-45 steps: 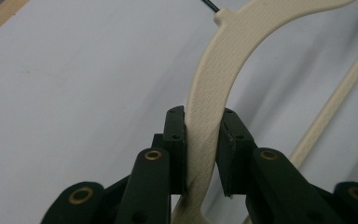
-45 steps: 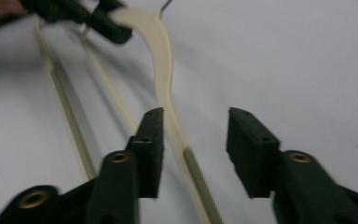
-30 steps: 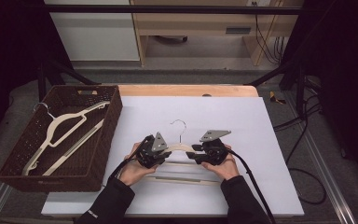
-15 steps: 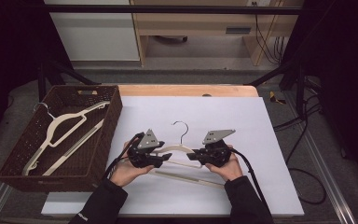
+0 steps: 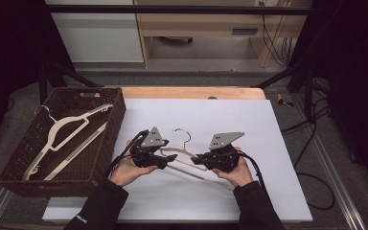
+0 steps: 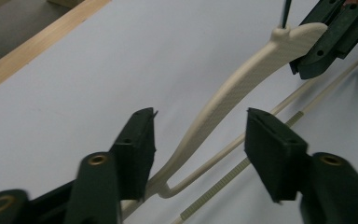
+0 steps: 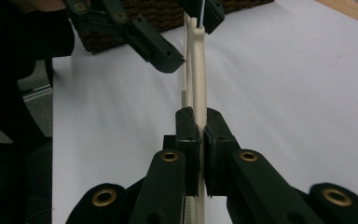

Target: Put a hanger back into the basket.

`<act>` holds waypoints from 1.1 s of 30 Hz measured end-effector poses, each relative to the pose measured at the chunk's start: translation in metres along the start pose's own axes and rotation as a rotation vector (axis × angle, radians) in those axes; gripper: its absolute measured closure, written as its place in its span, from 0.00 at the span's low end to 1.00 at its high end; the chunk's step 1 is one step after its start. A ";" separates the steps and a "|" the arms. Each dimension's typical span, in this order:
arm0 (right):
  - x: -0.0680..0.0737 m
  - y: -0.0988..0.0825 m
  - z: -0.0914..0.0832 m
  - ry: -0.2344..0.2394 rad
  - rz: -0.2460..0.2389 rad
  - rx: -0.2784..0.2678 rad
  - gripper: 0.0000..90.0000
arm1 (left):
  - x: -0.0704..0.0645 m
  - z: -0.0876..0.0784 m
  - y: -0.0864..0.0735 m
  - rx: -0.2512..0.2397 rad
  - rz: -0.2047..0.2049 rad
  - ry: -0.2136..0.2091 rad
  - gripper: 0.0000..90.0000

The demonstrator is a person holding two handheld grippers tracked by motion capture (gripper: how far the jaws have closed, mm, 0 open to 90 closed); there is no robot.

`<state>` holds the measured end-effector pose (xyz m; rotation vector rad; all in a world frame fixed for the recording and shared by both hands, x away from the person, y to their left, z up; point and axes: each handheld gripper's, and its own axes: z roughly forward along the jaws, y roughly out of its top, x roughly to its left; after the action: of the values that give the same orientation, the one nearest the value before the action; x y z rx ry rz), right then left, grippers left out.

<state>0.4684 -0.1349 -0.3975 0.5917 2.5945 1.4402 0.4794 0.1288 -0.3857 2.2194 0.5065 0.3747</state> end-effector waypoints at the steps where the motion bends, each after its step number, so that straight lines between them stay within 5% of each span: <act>1: 0.001 0.000 0.000 0.008 -0.003 0.000 0.97 | 0.000 0.001 0.000 0.007 0.002 -0.004 0.53; 11: 0.001 0.000 0.002 0.026 -0.004 0.016 0.95 | -0.003 0.002 -0.002 0.054 0.036 -0.018 0.76; 24: 0.000 0.001 -0.003 -0.168 0.000 -0.077 0.60 | -0.024 -0.004 -0.008 0.016 -0.025 -0.116 0.96; 33: 0.000 -0.011 -0.023 -0.235 0.050 -0.148 0.44 | -0.022 -0.012 -0.013 -0.018 -0.100 -0.065 0.96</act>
<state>0.4584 -0.1583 -0.3946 0.7602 2.2887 1.4630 0.4522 0.1346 -0.3905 2.1717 0.5740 0.2524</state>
